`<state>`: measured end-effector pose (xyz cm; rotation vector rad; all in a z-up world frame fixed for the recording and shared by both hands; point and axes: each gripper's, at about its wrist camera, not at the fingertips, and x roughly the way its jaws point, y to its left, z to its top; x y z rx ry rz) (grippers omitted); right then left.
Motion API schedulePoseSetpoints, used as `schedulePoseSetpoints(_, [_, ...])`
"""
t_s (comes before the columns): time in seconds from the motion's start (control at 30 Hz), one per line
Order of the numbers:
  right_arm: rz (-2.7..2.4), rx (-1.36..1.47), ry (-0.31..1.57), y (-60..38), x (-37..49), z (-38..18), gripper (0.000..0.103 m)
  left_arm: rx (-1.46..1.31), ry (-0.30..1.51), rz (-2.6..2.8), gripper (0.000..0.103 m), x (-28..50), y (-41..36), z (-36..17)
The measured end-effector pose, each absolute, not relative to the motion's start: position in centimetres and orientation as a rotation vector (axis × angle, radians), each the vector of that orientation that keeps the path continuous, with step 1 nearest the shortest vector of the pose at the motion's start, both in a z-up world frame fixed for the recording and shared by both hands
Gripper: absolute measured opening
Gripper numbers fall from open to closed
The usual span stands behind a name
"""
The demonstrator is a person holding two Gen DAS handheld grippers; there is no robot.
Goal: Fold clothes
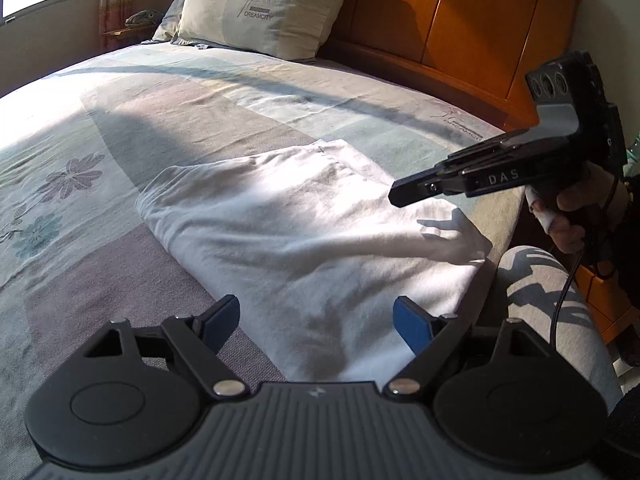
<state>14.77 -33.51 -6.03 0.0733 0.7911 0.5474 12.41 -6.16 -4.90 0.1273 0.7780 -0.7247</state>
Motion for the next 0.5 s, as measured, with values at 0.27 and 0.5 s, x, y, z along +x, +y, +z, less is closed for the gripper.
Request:
schedulePoseSetpoints(0.27, [0.367,0.129,0.8,-35.5,12.6,-6.8,0.011,0.136,0.756,-0.744,0.084,15.2,-8.8,-5.7])
schedulePoseSetpoints(0.5, [0.354,0.06,0.878,-32.9,10.3,-8.6,0.023,0.121,0.794,-0.689,0.084,18.4,-9.1,-7.2])
